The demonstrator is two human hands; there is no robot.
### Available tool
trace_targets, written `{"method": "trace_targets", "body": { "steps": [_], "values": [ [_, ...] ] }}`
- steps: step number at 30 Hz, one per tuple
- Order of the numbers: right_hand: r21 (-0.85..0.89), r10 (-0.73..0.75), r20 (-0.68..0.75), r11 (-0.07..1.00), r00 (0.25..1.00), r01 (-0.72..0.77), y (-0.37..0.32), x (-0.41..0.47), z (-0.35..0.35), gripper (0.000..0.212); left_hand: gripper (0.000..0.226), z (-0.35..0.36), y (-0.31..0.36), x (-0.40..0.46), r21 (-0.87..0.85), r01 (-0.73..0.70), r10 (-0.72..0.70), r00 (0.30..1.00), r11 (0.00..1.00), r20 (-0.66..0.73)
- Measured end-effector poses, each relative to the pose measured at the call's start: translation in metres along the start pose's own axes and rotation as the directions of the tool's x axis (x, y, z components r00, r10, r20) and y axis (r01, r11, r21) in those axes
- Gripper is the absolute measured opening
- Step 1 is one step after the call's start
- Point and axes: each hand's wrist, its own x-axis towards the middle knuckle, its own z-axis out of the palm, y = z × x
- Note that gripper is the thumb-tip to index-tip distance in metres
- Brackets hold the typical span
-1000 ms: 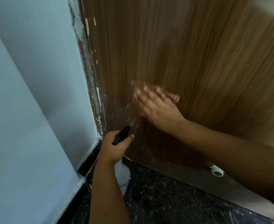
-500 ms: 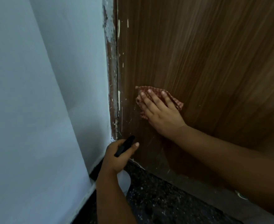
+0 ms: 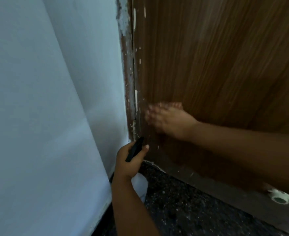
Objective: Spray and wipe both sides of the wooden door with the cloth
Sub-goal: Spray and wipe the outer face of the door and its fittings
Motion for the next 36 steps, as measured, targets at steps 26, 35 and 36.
{"method": "trace_targets", "body": {
  "steps": [26,35,36],
  "values": [
    [0.088,0.5,-0.251,0.864,0.829,-0.495,-0.016,0.039,-0.009,0.071,0.038,0.0,-0.039,0.005,-0.083,0.128,-0.121,0.989,0.988,0.08],
    [0.058,0.396,-0.236,0.917,0.887,-0.394,-0.05,0.038,0.029,0.065,0.038,0.008,-0.07,-0.004,-0.154,0.352,-0.338,0.935,0.923,0.109],
    [0.048,0.363,-0.22,0.931,0.906,-0.361,-0.061,0.036,0.04,0.065,0.035,0.004,-0.073,-0.005,-0.19,0.368,-0.354,0.929,0.91,0.105]
  ]
}}
